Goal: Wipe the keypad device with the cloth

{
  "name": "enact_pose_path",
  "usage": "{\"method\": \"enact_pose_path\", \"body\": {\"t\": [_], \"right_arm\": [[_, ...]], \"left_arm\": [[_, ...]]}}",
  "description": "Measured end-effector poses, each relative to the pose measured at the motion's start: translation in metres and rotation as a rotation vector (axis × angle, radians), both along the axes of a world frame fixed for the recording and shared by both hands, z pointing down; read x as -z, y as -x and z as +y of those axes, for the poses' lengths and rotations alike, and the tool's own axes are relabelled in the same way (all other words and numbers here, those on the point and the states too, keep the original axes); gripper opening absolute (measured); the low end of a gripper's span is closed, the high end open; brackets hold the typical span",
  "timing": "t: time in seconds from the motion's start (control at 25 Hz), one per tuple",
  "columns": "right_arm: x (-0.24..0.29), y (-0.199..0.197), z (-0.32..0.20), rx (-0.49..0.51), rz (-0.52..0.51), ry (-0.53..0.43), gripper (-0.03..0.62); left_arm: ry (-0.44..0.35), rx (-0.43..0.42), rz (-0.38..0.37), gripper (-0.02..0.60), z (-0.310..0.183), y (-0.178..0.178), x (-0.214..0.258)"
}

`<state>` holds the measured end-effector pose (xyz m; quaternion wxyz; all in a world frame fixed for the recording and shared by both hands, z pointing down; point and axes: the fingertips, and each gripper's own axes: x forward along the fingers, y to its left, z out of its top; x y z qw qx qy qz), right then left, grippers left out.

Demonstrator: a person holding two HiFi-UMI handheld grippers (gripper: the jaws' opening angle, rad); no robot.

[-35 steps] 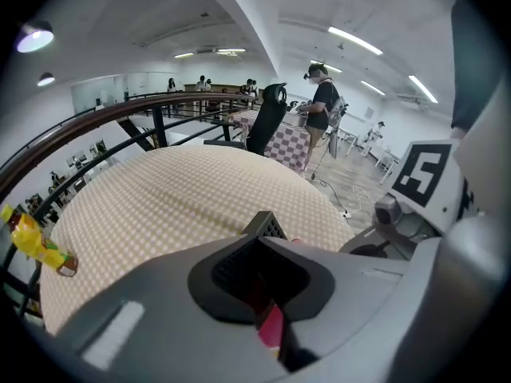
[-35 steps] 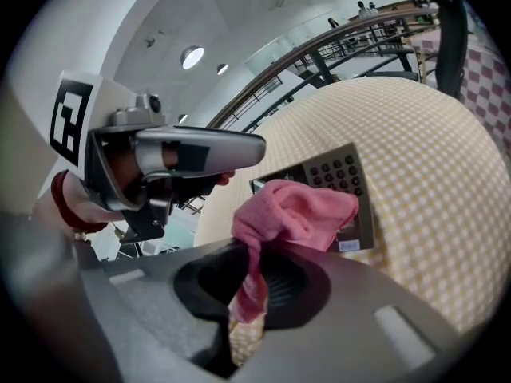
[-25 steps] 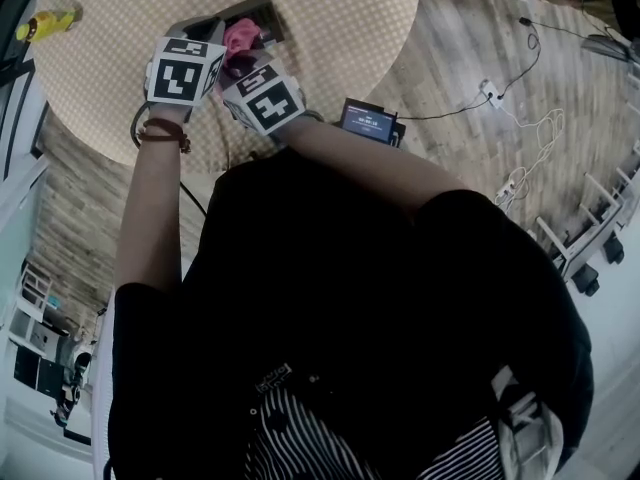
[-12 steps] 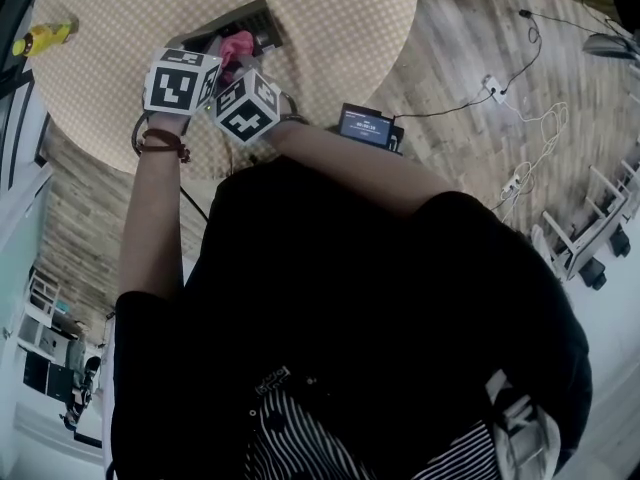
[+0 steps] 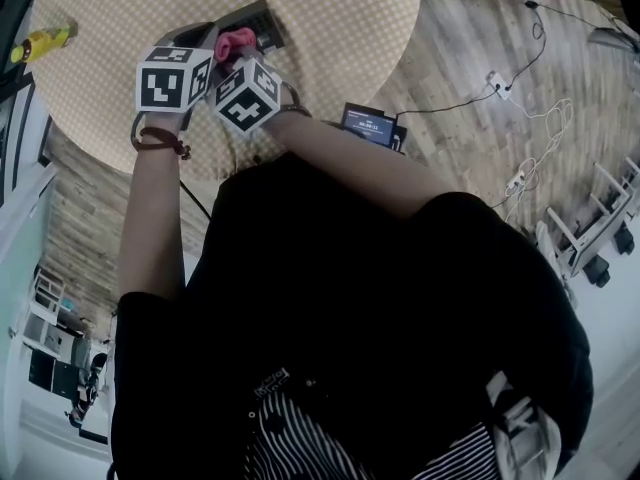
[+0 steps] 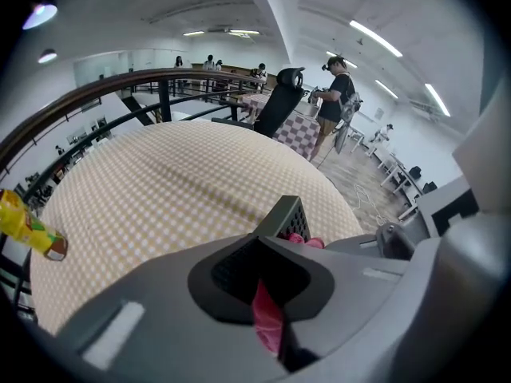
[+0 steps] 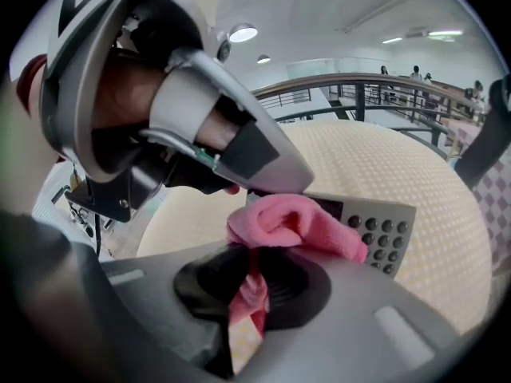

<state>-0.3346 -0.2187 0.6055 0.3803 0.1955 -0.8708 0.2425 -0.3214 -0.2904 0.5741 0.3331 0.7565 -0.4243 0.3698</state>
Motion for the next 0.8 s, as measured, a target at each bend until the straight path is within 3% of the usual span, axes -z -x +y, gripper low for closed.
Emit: {"method": "enact_pose_path", "body": {"t": [0.16,0.44,0.6,0.8], "right_arm": [[-0.016,-0.01,0.014,0.035,0.019,0.012,0.048],[-0.042,-0.019,0.037,0.109,0.065,0.06,0.048],[-0.034,-0.018,0.03,0.026,0.05,0.132,0.048],[0.013,0.011,-0.005,0.01,-0.038,-0.04,0.048]], "left_arm": [[0.001,-0.009,-0.01,0.005,0.002,-0.004,0.001],[0.011,0.031,0.039,0.005,0.002,-0.001,0.001],[0.015,0.054,0.079,0.006,0.001,-0.001,0.0],[0.021,0.086,0.124,0.005,0.001,0.005,0.001]]}}
